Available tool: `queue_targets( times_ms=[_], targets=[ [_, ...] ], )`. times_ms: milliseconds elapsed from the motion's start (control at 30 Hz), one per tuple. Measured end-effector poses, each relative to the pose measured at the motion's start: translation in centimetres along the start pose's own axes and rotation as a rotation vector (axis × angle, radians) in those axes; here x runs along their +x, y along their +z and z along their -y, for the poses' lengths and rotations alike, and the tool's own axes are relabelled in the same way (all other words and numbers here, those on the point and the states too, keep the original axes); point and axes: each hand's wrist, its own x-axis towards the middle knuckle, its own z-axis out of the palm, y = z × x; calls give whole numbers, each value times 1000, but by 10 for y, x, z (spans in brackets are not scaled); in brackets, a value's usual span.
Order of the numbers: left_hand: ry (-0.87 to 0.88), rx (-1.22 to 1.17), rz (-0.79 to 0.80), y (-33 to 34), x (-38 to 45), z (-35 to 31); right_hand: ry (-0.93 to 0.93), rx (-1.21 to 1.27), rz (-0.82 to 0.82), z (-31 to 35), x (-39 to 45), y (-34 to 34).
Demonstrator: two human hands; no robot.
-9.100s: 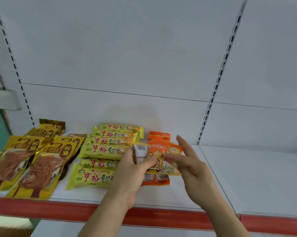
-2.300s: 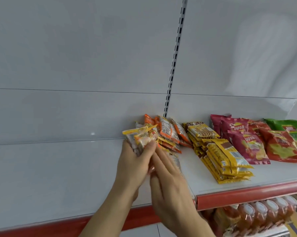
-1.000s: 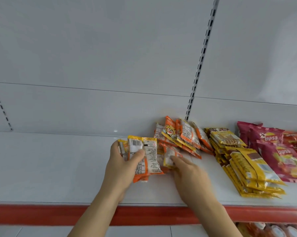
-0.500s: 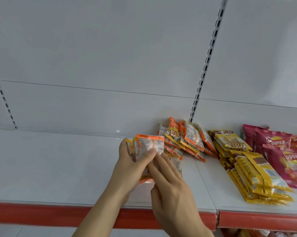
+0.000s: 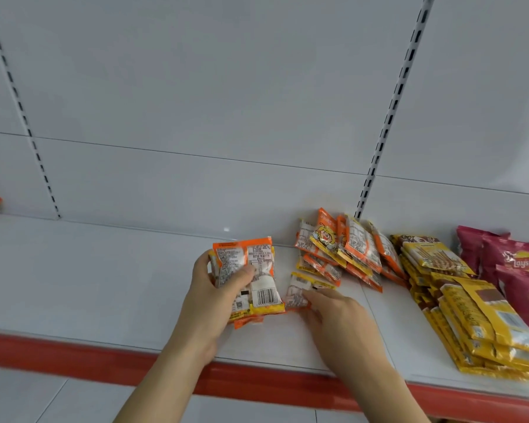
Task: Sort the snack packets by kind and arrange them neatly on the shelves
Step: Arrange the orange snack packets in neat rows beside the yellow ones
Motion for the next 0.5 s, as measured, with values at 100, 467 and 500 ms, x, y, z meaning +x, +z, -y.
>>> queue_targets(
  times_ms=[100, 467, 500],
  targets=[
    [16, 12, -47, -10, -4, -2, -21, 220, -290, 7, -4, -2],
    [53, -71, -116, -75, -26, -29, -360, 763, -96, 134, -28, 15],
    [56, -78, -106, -86, -29, -33, -353, 798, -113, 146, -28, 18]
  ],
)
